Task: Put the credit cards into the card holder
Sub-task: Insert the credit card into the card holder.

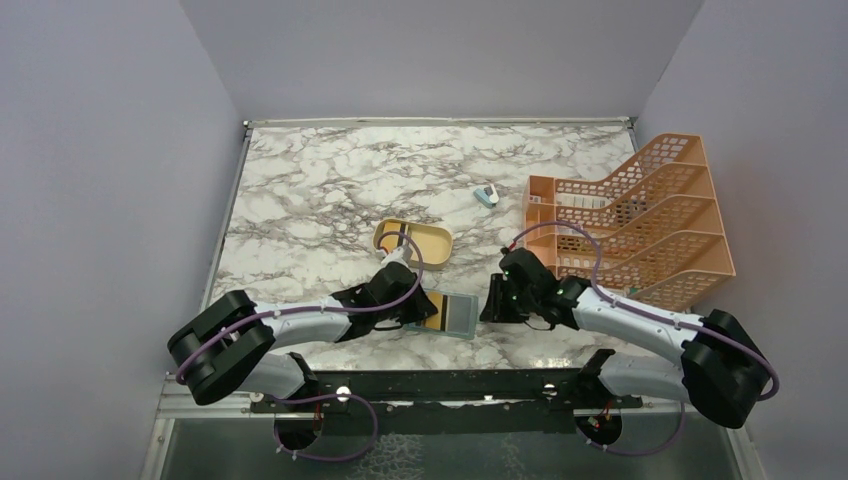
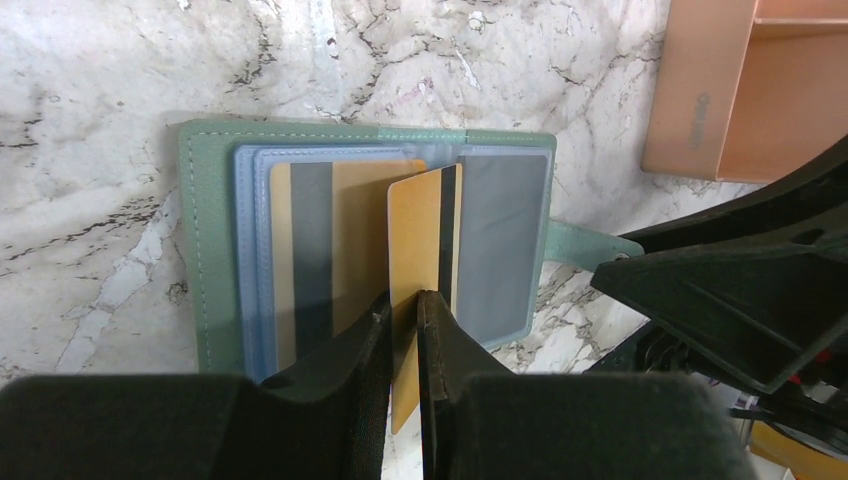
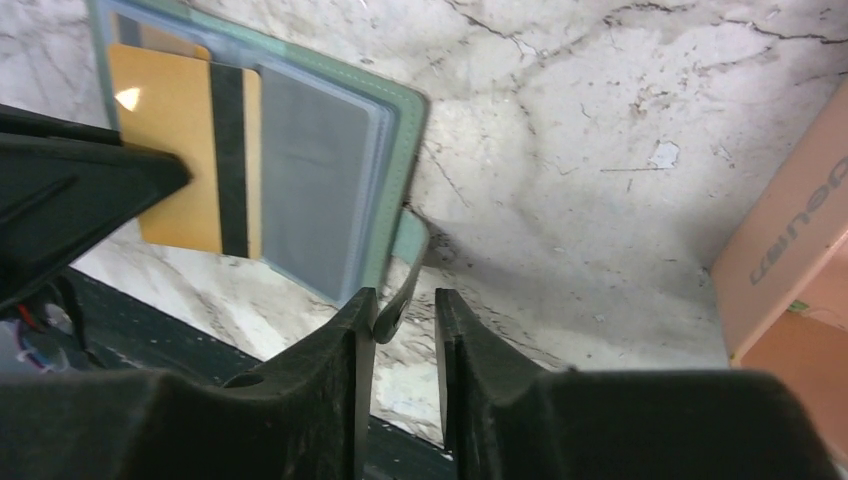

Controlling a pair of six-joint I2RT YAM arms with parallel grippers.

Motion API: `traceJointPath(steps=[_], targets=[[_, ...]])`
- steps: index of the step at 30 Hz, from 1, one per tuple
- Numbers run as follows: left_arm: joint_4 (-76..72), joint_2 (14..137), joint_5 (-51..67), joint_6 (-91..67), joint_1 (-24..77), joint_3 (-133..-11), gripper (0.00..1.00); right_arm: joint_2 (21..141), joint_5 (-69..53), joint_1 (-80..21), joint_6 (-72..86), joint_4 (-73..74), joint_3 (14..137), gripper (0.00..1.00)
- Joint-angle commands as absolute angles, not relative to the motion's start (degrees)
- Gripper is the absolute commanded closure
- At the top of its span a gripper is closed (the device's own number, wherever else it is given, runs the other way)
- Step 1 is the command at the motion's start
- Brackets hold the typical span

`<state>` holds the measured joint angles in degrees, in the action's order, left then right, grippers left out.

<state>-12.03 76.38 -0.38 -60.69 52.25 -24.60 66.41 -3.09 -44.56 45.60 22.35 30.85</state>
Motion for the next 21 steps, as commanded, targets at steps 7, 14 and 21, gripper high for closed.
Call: traceJointPath(steps=[7, 14, 21], targets=[[-15.6, 79.1, 3.6, -60.0, 52.4, -24.0, 0.84, 67.4, -4.0, -44.8, 46.0, 18.6, 28.8, 0.86], [-15.9, 81.0, 4.7, -59.8, 52.4, -25.8, 0.83, 67.1, -4.5, -44.8, 46.1, 17.4, 27.6, 0.93], [-18.0, 83.1, 4.7, -62.2, 52.4, -26.1, 0.83, 67.4, -6.6, -44.8, 47.2, 14.8, 26.0, 0.99]])
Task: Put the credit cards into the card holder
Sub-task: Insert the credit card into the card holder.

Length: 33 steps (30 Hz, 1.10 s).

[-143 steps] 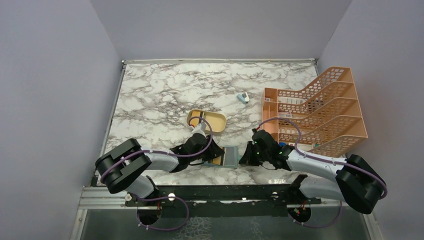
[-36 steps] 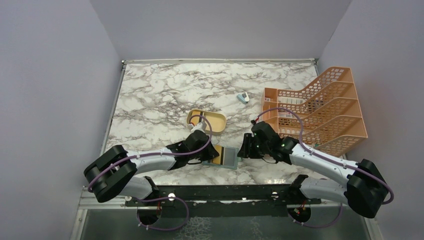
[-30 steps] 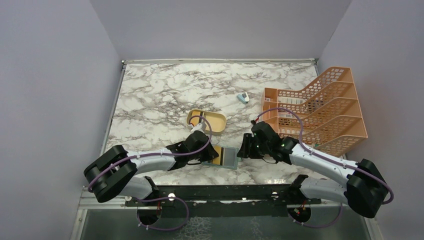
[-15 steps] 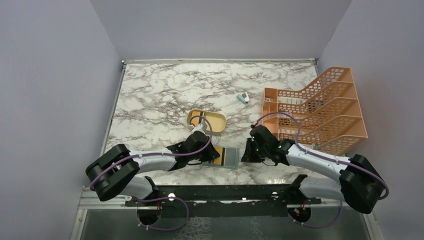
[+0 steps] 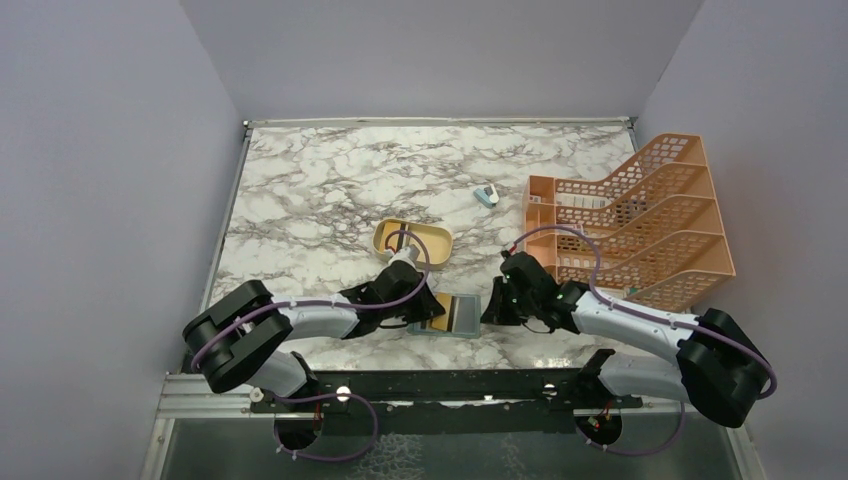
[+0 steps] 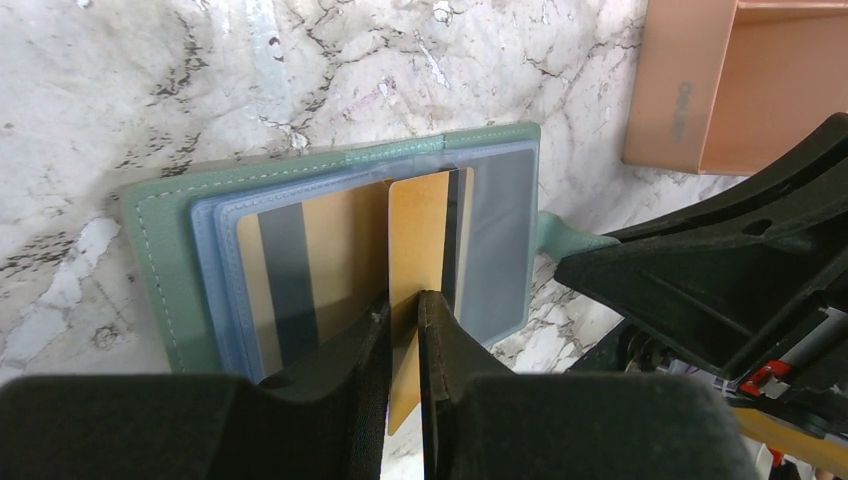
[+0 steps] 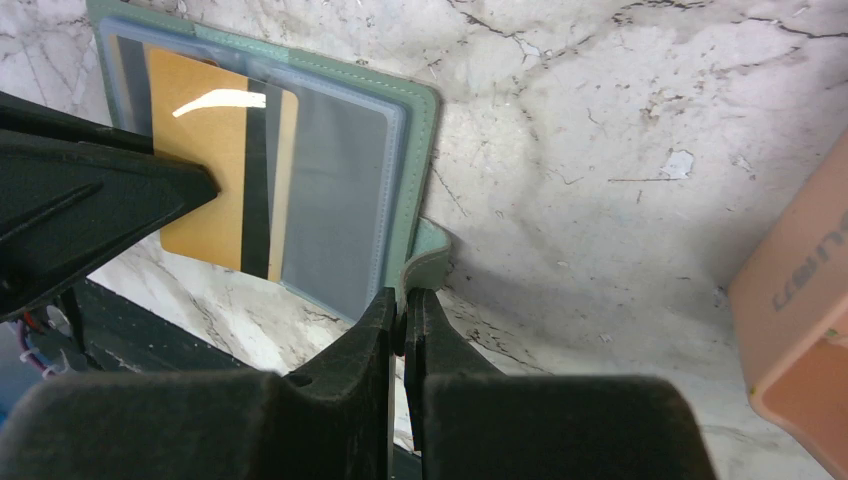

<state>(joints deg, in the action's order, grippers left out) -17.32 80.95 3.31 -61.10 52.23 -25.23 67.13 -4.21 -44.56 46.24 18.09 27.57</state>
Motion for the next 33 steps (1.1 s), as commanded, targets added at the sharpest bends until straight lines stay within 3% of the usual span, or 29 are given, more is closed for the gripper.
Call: traceJointPath(steps=[1, 33], targets=[[-18.2, 83.6, 4.8, -62.4, 52.4, -26.4, 0.83, 67.5, -7.2, -44.8, 47.4, 13.8, 25.7, 0.99], [-23.1, 82.0, -4.5, -63.6, 54.9, -22.6, 0.88, 65.6, -12.1, -44.9, 55.4, 6.9, 18.7, 0.99]])
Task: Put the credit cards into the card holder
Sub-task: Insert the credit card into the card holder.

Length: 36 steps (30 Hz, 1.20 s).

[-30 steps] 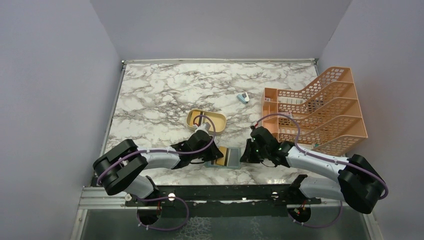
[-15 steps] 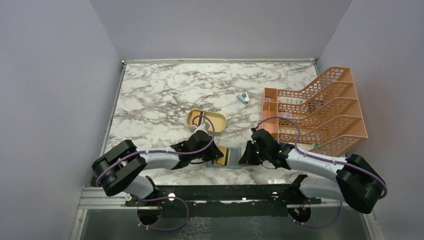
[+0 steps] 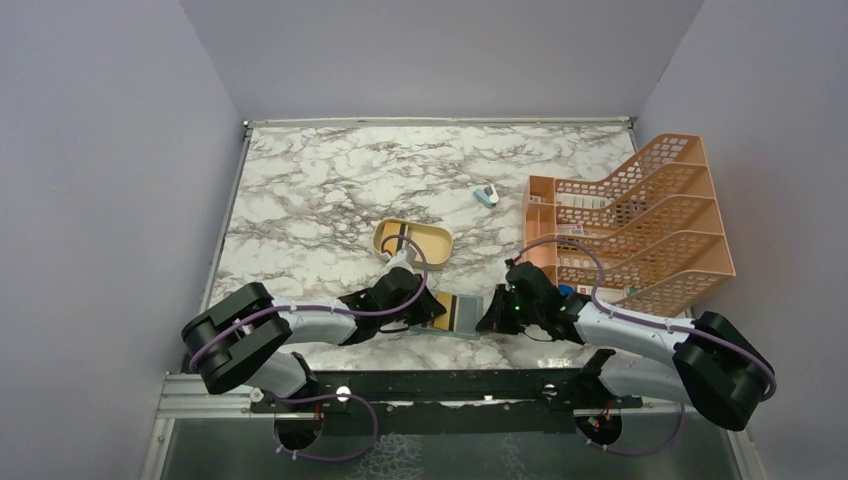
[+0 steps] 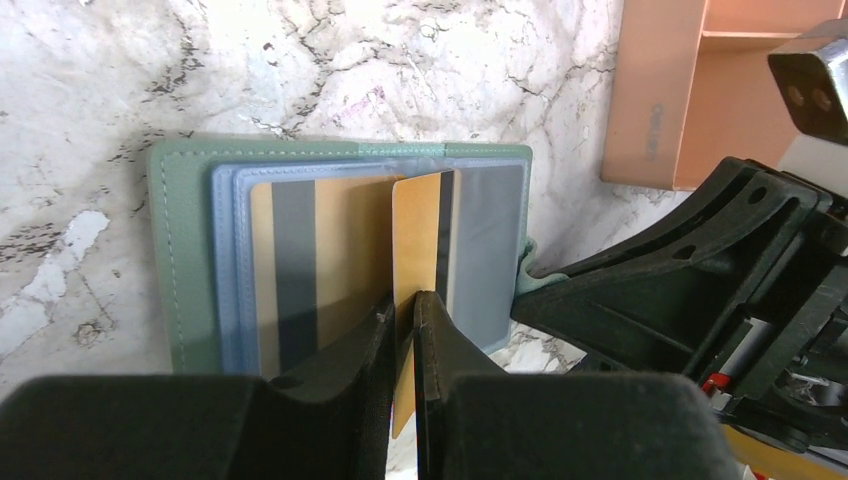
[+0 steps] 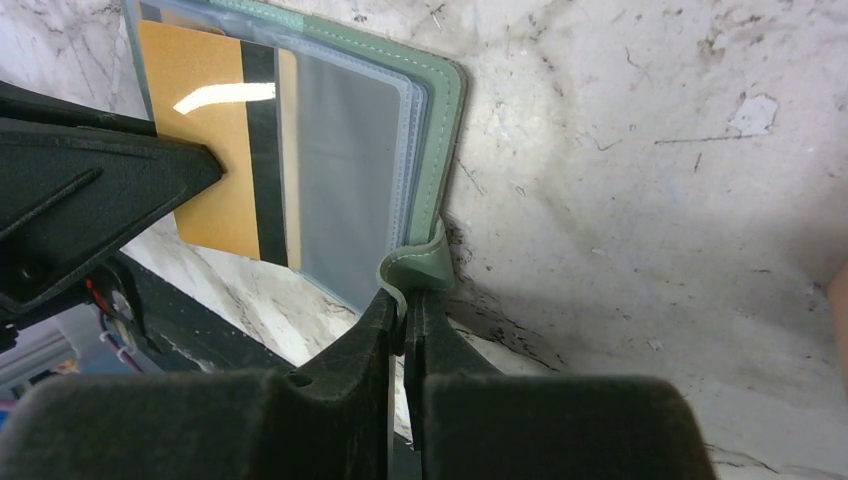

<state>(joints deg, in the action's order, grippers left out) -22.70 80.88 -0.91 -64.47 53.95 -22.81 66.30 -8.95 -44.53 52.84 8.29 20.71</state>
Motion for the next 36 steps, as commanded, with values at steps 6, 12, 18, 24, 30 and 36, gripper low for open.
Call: traceJointPath(steps=[6, 12, 18, 24, 30, 36], targets=[[-24.4, 83.6, -3.1, -63.3, 55.4, -22.5, 0.88, 65.3, -11.9, -44.8, 56.1, 6.7, 18.1, 0.99], [-24.5, 82.4, -2.0, -62.9, 55.6, -22.1, 0.71, 64.7, -10.6, -44.8, 55.7, 7.7, 19.2, 0.99], [-18.6, 80.0, -3.7, -60.5, 55.6, -25.3, 0.52, 63.2, -8.4, -44.8, 55.1, 10.8, 20.1, 0.99], [-11.5, 78.6, -6.9, -59.4, 55.5, -27.9, 0.46, 62.0, -8.2, -44.8, 54.8, 11.2, 19.8, 0.99], [-10.4, 80.8, -7.2, -57.9, 55.5, -30.5, 0.45, 62.8, -8.6, -44.8, 54.6, 10.6, 20.0, 0.99], [-13.5, 82.9, -4.9, -57.6, 55.6, -30.7, 0.46, 63.7, -8.7, -44.8, 54.1, 10.0, 20.4, 0.99]])
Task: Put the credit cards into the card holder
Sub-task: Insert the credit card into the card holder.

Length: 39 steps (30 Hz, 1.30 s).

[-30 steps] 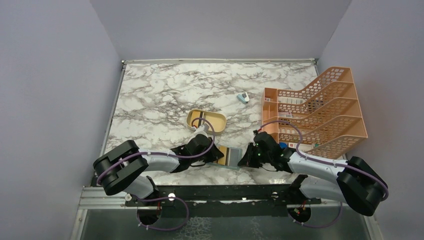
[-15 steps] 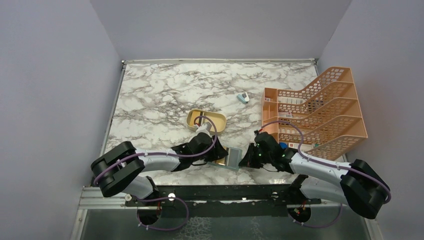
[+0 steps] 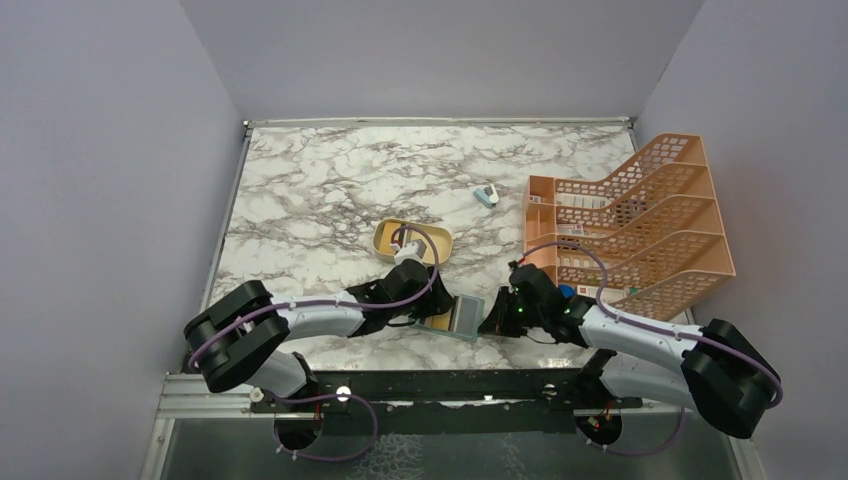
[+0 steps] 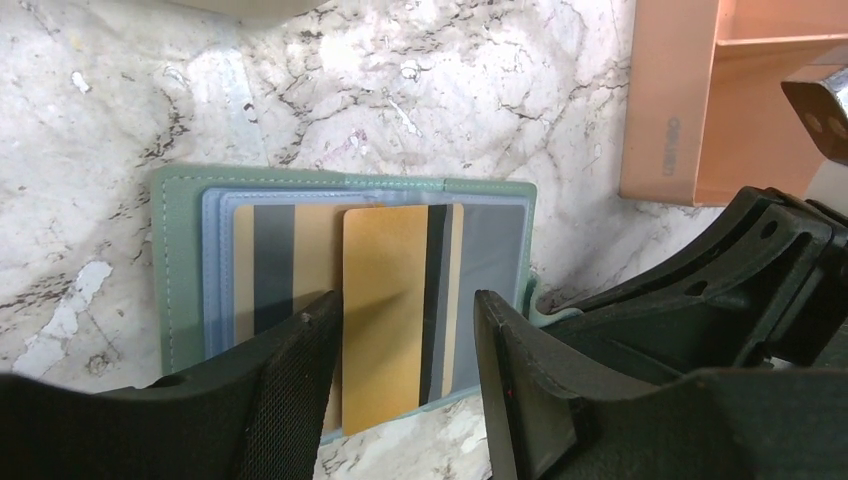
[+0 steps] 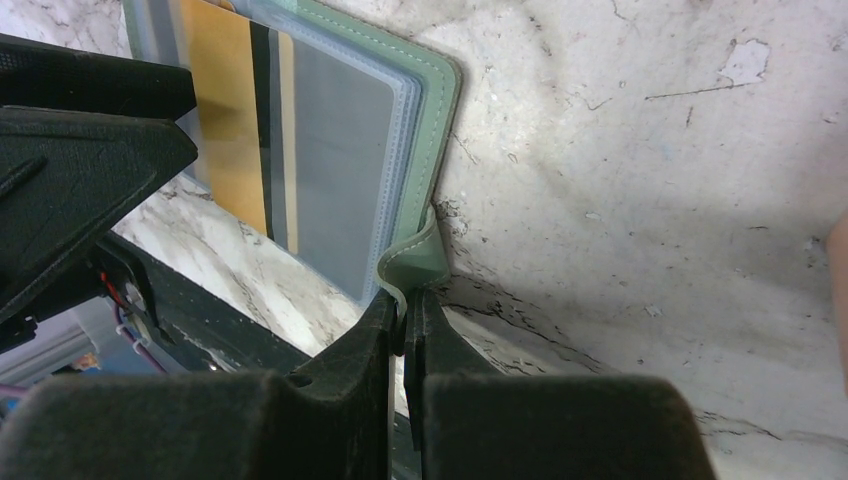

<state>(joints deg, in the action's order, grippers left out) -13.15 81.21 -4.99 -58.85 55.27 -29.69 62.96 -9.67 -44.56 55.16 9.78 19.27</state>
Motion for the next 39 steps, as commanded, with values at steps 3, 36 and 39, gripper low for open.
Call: traceJointPath(steps=[3, 36, 39], targets=[[-14.7, 83.5, -3.4, -57.9, 55.7, -30.7, 0.48, 63.9, -8.6, -44.8, 53.7, 9.7, 20.5, 0.99], [-25.4, 85.3, 1.1, -59.1, 59.1, -31.5, 0.47, 65.0, -5.9, -44.8, 50.6, 12.6, 24.2, 0.97], [-24.8, 83.5, 0.0, -58.9, 59.0, -30.4, 0.45, 63.3, -3.8, -44.8, 50.5, 17.2, 25.8, 0.87]])
